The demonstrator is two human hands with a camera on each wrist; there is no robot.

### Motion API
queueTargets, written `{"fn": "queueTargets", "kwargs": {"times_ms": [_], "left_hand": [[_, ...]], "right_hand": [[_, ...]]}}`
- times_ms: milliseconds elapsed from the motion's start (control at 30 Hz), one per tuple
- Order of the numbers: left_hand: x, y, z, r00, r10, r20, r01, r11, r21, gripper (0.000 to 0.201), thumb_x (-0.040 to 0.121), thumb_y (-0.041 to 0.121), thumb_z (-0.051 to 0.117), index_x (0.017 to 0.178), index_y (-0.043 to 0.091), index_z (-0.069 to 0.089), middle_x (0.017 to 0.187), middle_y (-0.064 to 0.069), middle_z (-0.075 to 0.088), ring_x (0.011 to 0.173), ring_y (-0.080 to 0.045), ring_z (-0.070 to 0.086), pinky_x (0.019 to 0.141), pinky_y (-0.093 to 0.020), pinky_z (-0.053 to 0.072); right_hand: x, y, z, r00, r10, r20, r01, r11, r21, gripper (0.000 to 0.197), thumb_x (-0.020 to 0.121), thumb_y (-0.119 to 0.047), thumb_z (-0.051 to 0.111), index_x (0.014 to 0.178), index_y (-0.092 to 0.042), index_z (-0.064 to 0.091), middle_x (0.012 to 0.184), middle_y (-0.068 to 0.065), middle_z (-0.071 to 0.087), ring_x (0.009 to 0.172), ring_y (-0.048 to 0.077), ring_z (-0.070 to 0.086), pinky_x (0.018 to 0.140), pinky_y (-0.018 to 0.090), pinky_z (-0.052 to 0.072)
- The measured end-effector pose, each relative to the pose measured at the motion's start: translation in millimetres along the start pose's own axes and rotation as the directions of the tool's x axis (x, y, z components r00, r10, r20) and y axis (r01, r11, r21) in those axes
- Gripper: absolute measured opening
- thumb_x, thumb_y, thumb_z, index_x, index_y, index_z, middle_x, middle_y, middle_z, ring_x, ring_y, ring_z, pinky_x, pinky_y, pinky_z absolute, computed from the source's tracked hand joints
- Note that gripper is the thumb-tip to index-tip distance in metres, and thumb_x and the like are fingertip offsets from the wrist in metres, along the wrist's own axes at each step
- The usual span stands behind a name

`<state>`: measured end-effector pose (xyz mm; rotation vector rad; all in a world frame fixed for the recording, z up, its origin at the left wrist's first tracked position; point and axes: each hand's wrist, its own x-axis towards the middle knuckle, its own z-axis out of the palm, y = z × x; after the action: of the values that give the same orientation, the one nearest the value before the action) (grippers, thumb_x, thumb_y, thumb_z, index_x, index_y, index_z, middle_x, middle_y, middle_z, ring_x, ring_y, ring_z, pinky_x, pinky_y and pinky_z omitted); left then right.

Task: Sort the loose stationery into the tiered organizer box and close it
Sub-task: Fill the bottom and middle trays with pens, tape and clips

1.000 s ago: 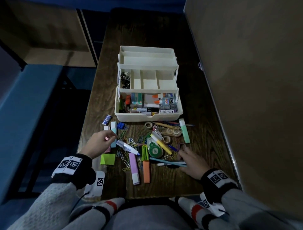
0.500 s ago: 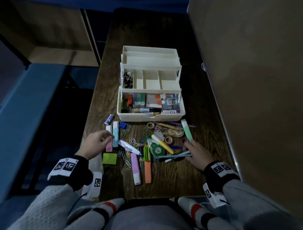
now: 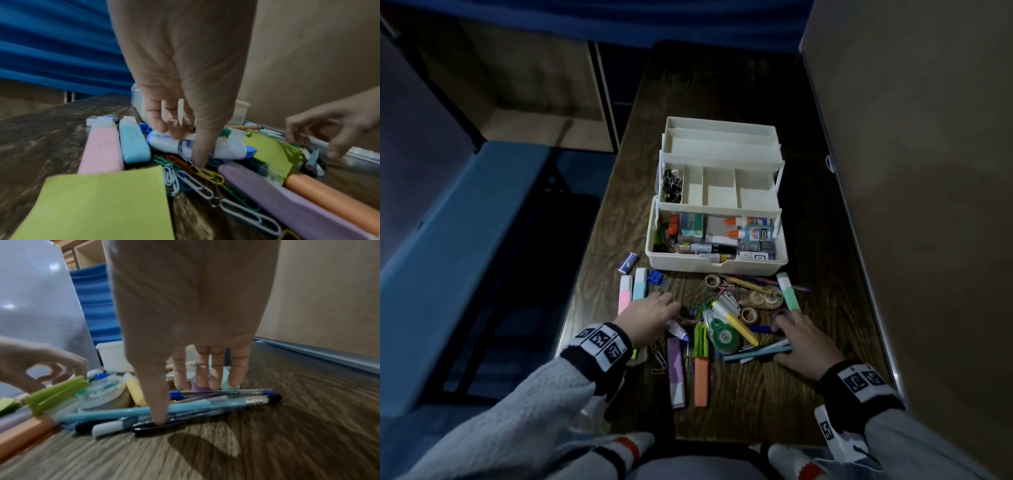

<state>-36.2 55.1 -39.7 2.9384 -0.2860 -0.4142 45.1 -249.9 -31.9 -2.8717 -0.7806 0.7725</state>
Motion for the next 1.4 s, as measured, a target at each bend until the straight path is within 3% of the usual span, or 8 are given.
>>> {"fn": "queueTargets", "kwargs": {"times_ms": [200, 300, 367, 467, 667, 867, 1000, 1400], "left_hand": [[4, -12, -17, 0.984, 0.01, -0.175, -0.012, 1.0, -0.007, 0.024, 0.094, 0.039, 0.047, 0.11, 0.021, 0.053, 0.107, 0.005, 0.057, 0.095, -0.014, 0.045, 0.076, -0.027, 0.039], [17, -18, -39, 0.889, -0.278, -0.363, 0.171, 0.939, -0.298, 0.013, 0.096, 0.034, 0.046, 0.095, 0.023, 0.051, 0.09, 0.007, 0.055, 0.08, -0.013, 0.044, 0.069, -0.03, 0.036], [34, -22, -53, 0.808, -0.462, -0.366, 0.286, 0.851, -0.441, 0.014, 0.098, 0.03, 0.043, 0.097, 0.017, 0.049, 0.086, 0.004, 0.052, 0.076, -0.018, 0.05, 0.065, -0.033, 0.04], [59, -28, -66, 0.77, -0.556, -0.312, 0.404, 0.804, -0.437, 0.017, 0.098, 0.031, 0.041, 0.096, 0.015, 0.037, 0.078, 0.0, 0.053, 0.064, -0.024, 0.051, 0.053, -0.03, 0.033], [96, -30, -71, 0.792, -0.56, -0.243, 0.516, 0.827, -0.224, 0.018, 0.091, 0.016, 0.045, 0.107, 0.009, 0.043, 0.102, -0.014, 0.058, 0.083, -0.037, 0.064, 0.058, -0.038, 0.038], [111, -32, -65, 0.83, -0.478, -0.288, 0.498, 0.867, -0.006, 0.024, 0.088, 0.003, 0.056, 0.111, 0.005, 0.05, 0.12, -0.014, 0.039, 0.091, -0.028, 0.057, 0.064, -0.035, 0.051], [105, -37, -66, 0.861, -0.447, -0.242, 0.482, 0.869, 0.114, 0.018, 0.087, 0.011, 0.058, 0.105, 0.01, 0.059, 0.114, -0.01, 0.053, 0.103, -0.028, 0.051, 0.076, -0.038, 0.048], [113, -41, -83, 0.921, -0.367, -0.129, 0.389, 0.869, 0.306, 0.013, 0.089, 0.015, 0.056, 0.088, 0.02, 0.068, 0.086, 0.0, 0.069, 0.084, -0.023, 0.067, 0.063, -0.031, 0.044]], "right_hand": [[-13, 6, 1, 0.973, -0.034, -0.23, 0.086, 0.971, 0.222, 0.018, 0.09, -0.034, 0.058, 0.106, -0.03, 0.051, 0.106, -0.01, 0.039, 0.108, 0.006, 0.043, 0.087, 0.028, 0.047], [-12, 9, -3, 0.965, -0.014, -0.26, 0.088, 0.957, 0.276, 0.015, 0.092, -0.028, 0.057, 0.106, -0.028, 0.053, 0.104, -0.009, 0.04, 0.105, 0.007, 0.044, 0.085, 0.029, 0.047], [-7, 9, -5, 0.962, -0.021, -0.271, 0.099, 0.955, 0.278, 0.013, 0.093, -0.026, 0.056, 0.106, -0.027, 0.054, 0.103, -0.008, 0.04, 0.103, 0.008, 0.045, 0.084, 0.029, 0.047], [1, 8, -9, 0.964, -0.03, -0.265, 0.105, 0.956, 0.274, 0.014, 0.094, -0.027, 0.054, 0.107, -0.026, 0.055, 0.103, -0.008, 0.04, 0.102, 0.008, 0.044, 0.086, 0.029, 0.046], [14, 12, -15, 0.963, -0.045, -0.266, 0.121, 0.953, 0.278, 0.011, 0.094, -0.029, 0.054, 0.105, -0.029, 0.053, 0.107, -0.008, 0.042, 0.104, 0.006, 0.043, 0.086, 0.028, 0.044], [14, 16, -16, 0.965, -0.032, -0.262, 0.109, 0.953, 0.284, 0.011, 0.093, -0.028, 0.056, 0.103, -0.025, 0.058, 0.101, -0.008, 0.042, 0.103, 0.006, 0.043, 0.088, 0.029, 0.045], [8, 18, -11, 0.963, -0.034, -0.266, 0.113, 0.951, 0.288, 0.006, 0.093, -0.024, 0.057, 0.099, -0.025, 0.059, 0.094, -0.01, 0.04, 0.097, 0.006, 0.043, 0.083, 0.026, 0.043], [3, 21, -10, 0.965, 0.029, -0.26, 0.059, 0.944, 0.323, 0.007, 0.093, -0.019, 0.056, 0.095, -0.02, 0.063, 0.092, -0.009, 0.041, 0.096, 0.006, 0.043, 0.083, 0.027, 0.043]]}}
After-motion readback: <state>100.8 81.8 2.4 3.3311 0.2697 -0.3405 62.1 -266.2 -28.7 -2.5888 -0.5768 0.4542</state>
